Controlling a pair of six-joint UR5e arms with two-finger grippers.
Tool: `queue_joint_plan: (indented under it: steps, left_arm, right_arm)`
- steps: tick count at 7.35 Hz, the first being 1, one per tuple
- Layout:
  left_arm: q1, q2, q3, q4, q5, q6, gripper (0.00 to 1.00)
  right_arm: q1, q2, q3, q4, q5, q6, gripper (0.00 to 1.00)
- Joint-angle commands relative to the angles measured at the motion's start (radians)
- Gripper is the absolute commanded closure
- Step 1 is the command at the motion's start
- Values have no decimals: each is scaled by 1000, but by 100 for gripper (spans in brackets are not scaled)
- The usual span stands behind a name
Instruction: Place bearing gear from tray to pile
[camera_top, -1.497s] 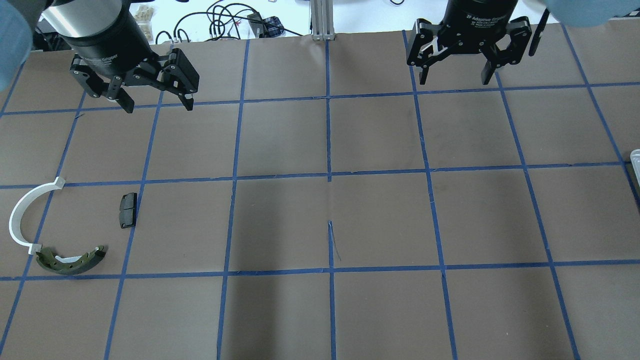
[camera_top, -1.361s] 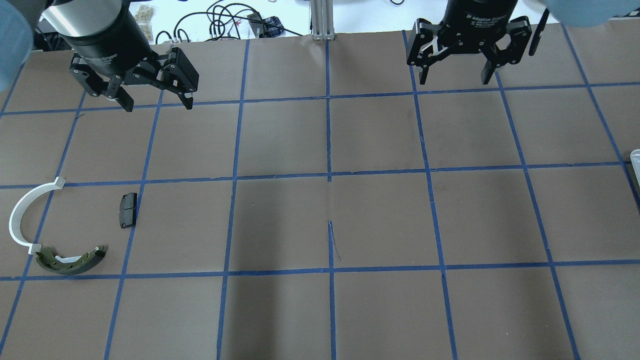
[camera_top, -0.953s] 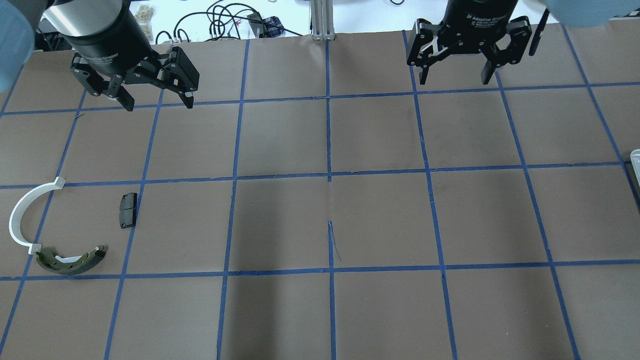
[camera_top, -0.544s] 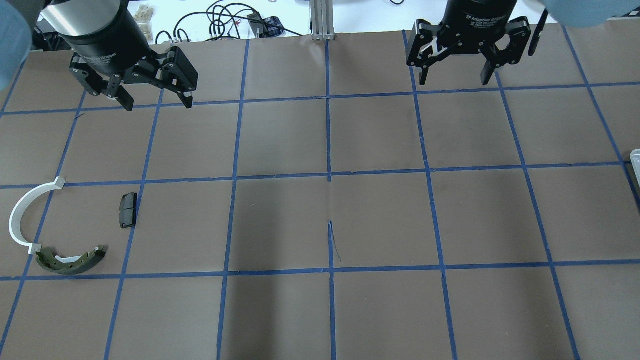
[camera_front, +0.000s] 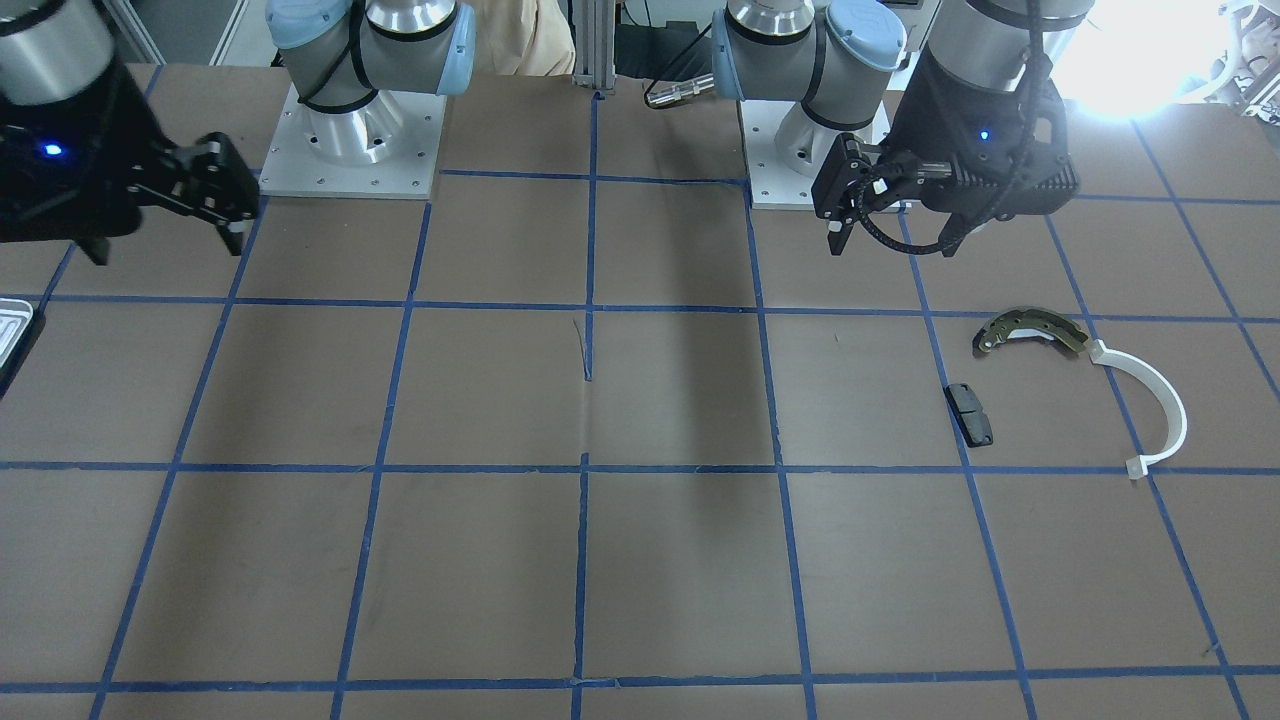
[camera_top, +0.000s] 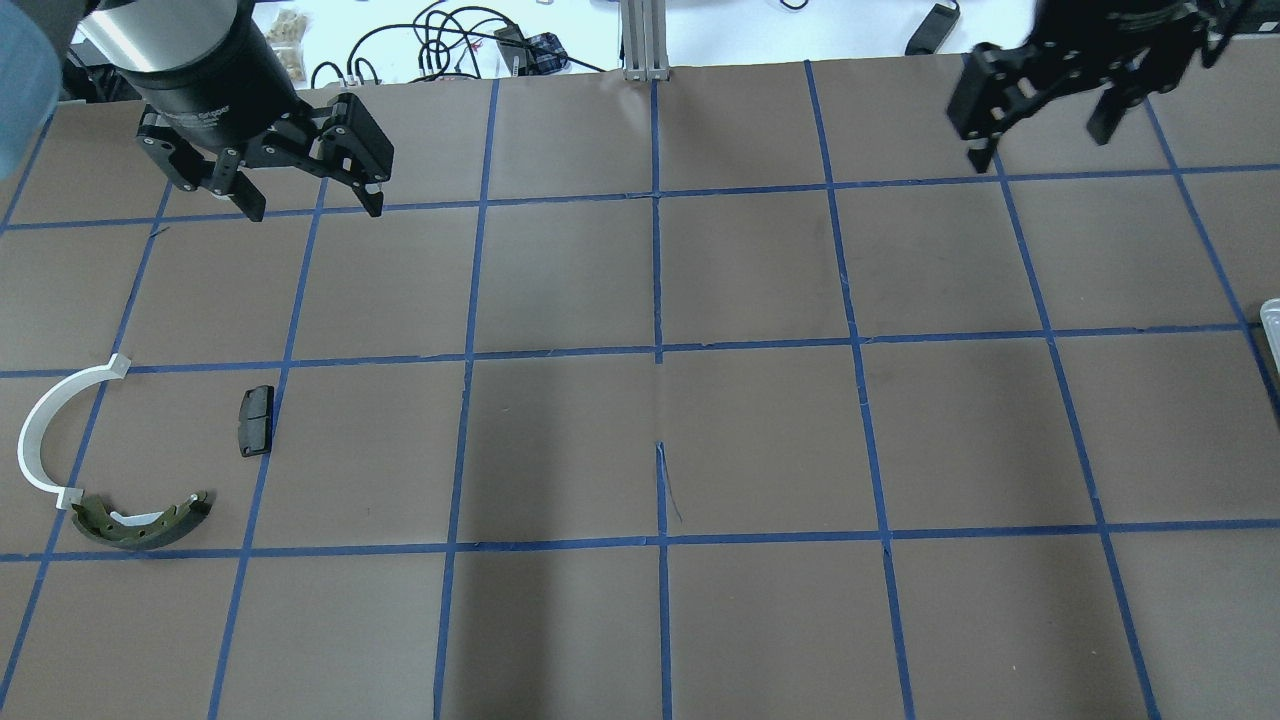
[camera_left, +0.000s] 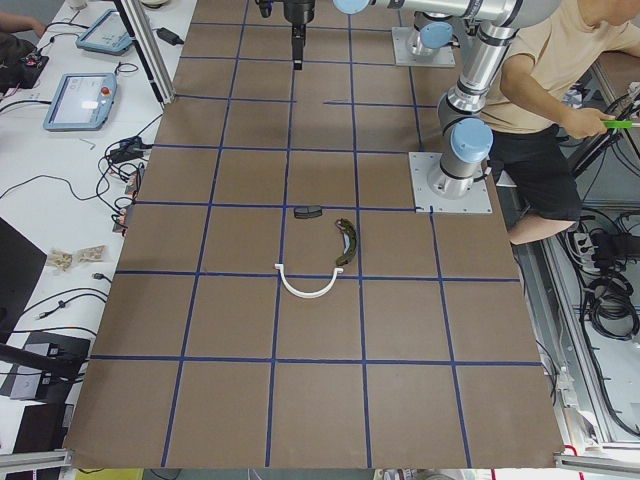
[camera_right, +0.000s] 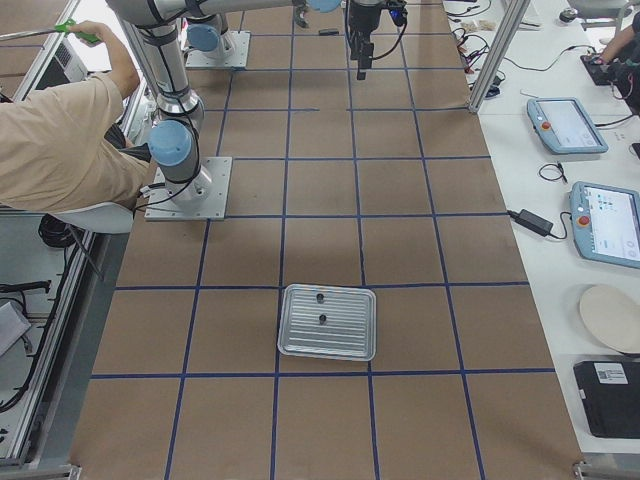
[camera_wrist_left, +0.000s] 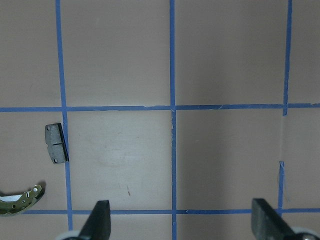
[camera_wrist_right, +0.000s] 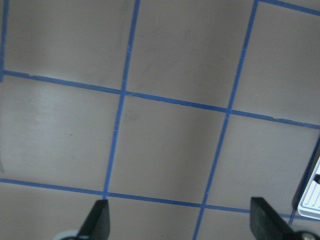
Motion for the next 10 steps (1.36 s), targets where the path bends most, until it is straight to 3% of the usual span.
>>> queue_joint_plan:
  steps: [1,3,5,6,8,10]
  left_arm:
    - [2,-1,0,0,-1,0,0]
    - [0,-1,0,0,-1,0,0]
    - [0,-1,0,-2,-1,0,0]
    - [-1,-1,0,-2,-1,0,0]
    - [-1,-1,0,-2,1,0,0]
    - [-1,-1,0,-2,1,0,0]
  right_arm:
    - [-302,-15,2,13,-6,-569,0]
    - [-590,72,5,-37,11,-1005,0]
    - [-734,201,6,-178,30,-1368,0]
    - [-800,278,5,-234,106,-1508,0]
    - [-829,399,8,-288,119,-1731,0]
    - [-829,438,98,-340,179,-1915,0]
